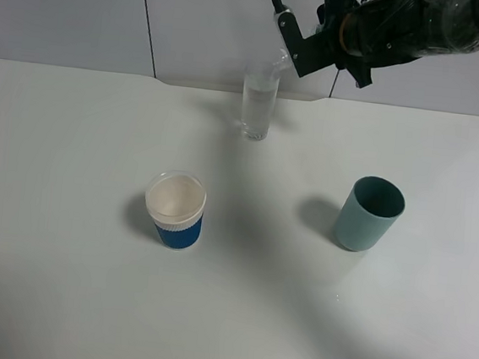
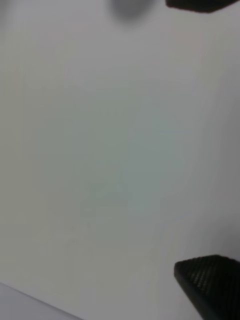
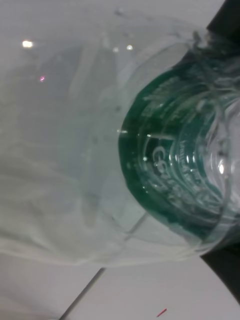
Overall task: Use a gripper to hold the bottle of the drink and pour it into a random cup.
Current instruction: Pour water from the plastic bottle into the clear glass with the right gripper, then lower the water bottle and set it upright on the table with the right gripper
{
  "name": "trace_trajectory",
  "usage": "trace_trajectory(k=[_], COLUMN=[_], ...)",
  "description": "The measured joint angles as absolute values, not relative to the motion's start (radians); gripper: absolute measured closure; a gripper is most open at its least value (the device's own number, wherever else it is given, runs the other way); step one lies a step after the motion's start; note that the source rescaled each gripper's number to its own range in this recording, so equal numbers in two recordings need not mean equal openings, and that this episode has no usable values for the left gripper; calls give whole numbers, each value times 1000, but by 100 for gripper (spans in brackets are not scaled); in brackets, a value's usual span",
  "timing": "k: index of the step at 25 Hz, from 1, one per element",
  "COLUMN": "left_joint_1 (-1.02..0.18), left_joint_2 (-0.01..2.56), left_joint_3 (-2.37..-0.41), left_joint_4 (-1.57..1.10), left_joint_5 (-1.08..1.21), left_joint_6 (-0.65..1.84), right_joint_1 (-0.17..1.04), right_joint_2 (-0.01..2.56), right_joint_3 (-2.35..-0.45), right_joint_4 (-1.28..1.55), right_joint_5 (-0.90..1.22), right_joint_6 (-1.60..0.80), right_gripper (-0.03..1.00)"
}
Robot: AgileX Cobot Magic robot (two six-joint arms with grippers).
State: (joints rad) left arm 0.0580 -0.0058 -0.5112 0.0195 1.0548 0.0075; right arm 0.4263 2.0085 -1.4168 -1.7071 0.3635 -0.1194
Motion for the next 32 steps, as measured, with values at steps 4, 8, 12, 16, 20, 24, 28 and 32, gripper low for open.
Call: trace_trajectory(k=[4,8,12,16,20,24,28,32], left_joint_1=[58,58,58,58,58,58,58,58], left_joint_2=[-6,-6,-6,-6,-6,-6,-6,-6], left_joint_3=[-511,-511,-511,-511,-511,-511,-511,-511], left_joint_4=[20,20,20,20,20,20,20,20], left_joint_5=[1055,1055,1055,1055,1055,1055,1055,1055], left_joint_6=[7,7,7,7,7,7,7,7], right_joint_1=[427,427,427,427,427,425,407,383], right_joint_2=[2008,2008,2008,2008,2008,2008,2003,1973], right_joint_3=[-1417,-1417,-1417,-1417,-1417,-1417,-1417,-1417], right_joint_4=[-1707,-1707,-1707,-1707,-1707,-1707,-1697,-1627], right_joint_5=[364,364,364,354,336,333,307,241], right_joint_6=[-154,-159,-157,-81,195,611,924,1024], right_gripper=[97,97,97,97,97,97,97,97])
